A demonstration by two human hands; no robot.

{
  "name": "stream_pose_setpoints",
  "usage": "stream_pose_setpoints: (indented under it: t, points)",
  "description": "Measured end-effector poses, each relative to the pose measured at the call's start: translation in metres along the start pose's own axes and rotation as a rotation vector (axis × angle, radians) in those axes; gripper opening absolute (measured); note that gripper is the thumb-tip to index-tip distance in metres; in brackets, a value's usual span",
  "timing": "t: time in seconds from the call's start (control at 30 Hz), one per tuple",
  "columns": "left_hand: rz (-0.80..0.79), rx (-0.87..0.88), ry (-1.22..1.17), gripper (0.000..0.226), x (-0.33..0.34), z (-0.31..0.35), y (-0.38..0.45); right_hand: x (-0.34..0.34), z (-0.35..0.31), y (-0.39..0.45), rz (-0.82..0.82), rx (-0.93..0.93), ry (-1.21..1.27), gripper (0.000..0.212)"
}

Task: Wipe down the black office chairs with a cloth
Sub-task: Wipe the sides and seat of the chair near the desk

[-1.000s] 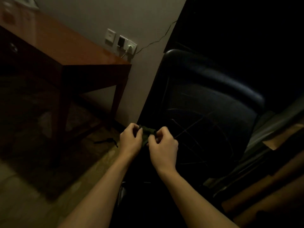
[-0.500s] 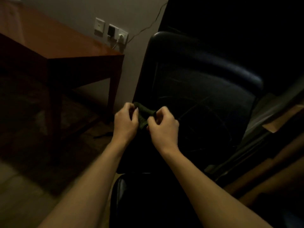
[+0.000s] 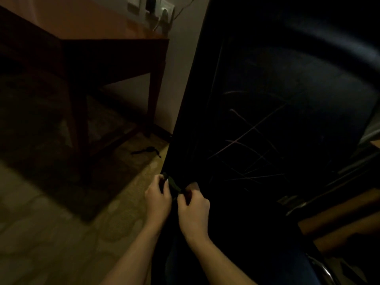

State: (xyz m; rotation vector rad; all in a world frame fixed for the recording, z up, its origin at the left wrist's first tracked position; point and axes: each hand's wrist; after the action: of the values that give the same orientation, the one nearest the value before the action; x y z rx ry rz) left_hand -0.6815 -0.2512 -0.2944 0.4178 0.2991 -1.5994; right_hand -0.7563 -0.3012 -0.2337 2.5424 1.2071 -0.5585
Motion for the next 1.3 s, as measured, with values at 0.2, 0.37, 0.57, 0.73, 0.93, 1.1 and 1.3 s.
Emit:
stream_pose_setpoints:
  t: [0.2,0.37,0.57,0.73,0.93,1.1,1.3]
  points:
    - [-0.036,-0.185,-0.048,0.007,0.001,0.018,-0.003,-0.007,-0.001,-0.001,0.004,0.001,0.044,0.009]
    - [0.108,-0.123,0.096,0.011,-0.02,0.056,-0.016,-0.039,-0.03,0.0,0.018,-0.109,0.093,0.017]
    - [0.326,0.059,0.116,0.013,-0.056,0.143,-0.022,-0.093,-0.089,0.027,0.076,-0.249,0.198,0.009]
    - [0.248,0.175,-0.135,0.014,-0.084,0.203,-0.026,-0.137,-0.132,0.05,0.081,-0.293,0.231,0.006]
    - [0.199,0.167,-0.28,0.019,-0.098,0.268,-0.002,-0.185,-0.179,0.096,0.004,-0.361,0.224,0.006]
    - [0.395,0.095,-0.247,0.011,-0.092,0.314,0.042,-0.193,-0.221,0.135,0.077,-0.566,0.053,0.014]
    - [0.561,0.202,-0.076,0.011,-0.064,0.32,0.072,-0.179,-0.223,0.169,0.163,-0.792,-0.155,0.019]
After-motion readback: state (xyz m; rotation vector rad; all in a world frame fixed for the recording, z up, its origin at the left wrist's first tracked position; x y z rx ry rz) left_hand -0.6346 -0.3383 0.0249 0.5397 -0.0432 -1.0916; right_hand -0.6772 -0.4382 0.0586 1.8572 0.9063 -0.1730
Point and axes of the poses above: each hand's wrist, its own y-axis towards the middle knuckle, its own x-axis out of the palm, z = x × y, and after that the axes turned 13 degrees about y, right-handed
